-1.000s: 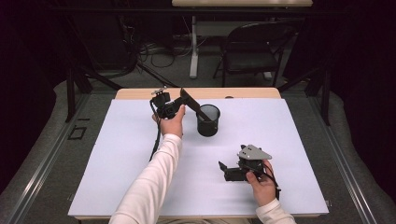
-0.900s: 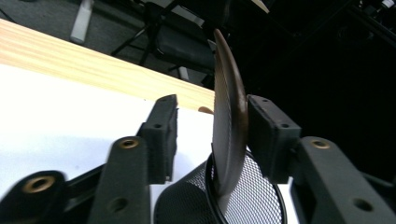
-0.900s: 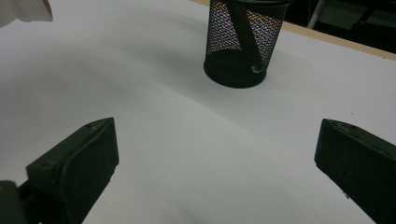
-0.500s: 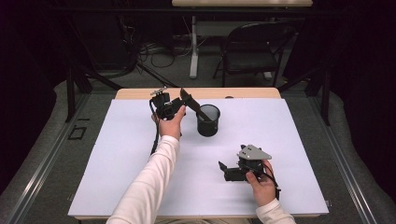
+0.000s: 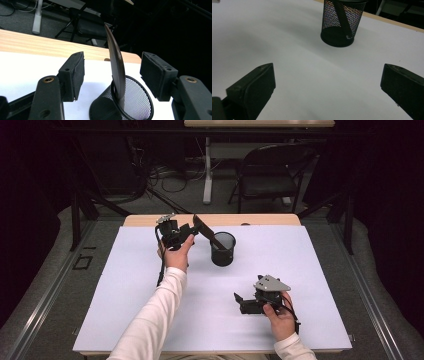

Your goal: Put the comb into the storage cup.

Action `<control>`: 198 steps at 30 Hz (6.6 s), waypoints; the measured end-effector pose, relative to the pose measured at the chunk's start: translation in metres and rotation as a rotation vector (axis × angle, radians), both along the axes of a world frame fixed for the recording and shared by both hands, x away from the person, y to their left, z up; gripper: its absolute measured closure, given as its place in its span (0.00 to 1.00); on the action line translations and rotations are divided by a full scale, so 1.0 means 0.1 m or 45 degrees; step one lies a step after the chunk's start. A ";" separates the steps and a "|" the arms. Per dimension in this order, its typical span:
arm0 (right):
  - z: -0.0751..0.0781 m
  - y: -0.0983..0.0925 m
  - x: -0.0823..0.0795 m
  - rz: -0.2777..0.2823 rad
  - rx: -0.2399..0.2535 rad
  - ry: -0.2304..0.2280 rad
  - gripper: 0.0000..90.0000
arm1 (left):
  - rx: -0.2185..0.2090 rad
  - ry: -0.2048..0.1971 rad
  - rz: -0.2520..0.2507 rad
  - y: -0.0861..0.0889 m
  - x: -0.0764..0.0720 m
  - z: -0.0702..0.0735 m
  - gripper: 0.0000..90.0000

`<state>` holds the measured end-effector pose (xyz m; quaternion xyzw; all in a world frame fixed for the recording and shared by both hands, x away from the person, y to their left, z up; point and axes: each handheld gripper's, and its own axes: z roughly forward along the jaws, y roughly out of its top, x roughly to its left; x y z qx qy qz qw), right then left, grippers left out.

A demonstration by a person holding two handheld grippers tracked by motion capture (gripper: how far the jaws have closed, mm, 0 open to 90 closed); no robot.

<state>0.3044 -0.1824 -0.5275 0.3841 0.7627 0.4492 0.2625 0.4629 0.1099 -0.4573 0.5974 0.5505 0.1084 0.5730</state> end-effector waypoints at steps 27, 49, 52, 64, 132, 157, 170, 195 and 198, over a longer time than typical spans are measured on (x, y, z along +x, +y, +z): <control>-0.01 0.01 0.00 -0.002 -0.006 0.000 0.00 | -0.073 0.027 -0.038 0.27 -0.19 0.16 0.23; 0.00 0.01 0.00 -0.001 -0.002 -0.001 0.00 | -0.040 -0.003 -0.073 0.28 -0.29 0.22 0.22; 0.00 0.01 0.00 -0.001 -0.003 0.000 0.00 | -0.030 -0.008 -0.082 0.28 -0.30 0.23 0.19; 0.00 0.01 0.00 -0.004 -0.001 -0.002 0.00 | -0.001 -0.014 -0.145 0.30 -0.40 0.30 0.17; 0.07 0.02 -0.04 0.013 0.002 -0.012 0.00 | 0.356 -0.288 -0.616 0.84 -1.49 0.19 0.17; 0.11 0.14 -0.11 0.059 -0.041 -0.049 0.00 | 0.286 -0.336 -0.513 1.28 -1.79 -0.23 0.17; 0.09 0.13 -0.09 0.045 -0.048 -0.038 0.00 | 0.278 -0.311 -0.474 1.42 -1.84 -0.45 0.17; 0.02 0.10 -0.05 0.034 -0.052 -0.017 0.00 | 0.377 -0.316 -0.487 1.47 -1.77 -0.64 0.17; 0.01 0.10 -0.05 0.035 -0.052 -0.017 0.00 | 0.392 -0.315 -0.481 1.47 -1.76 -0.65 0.18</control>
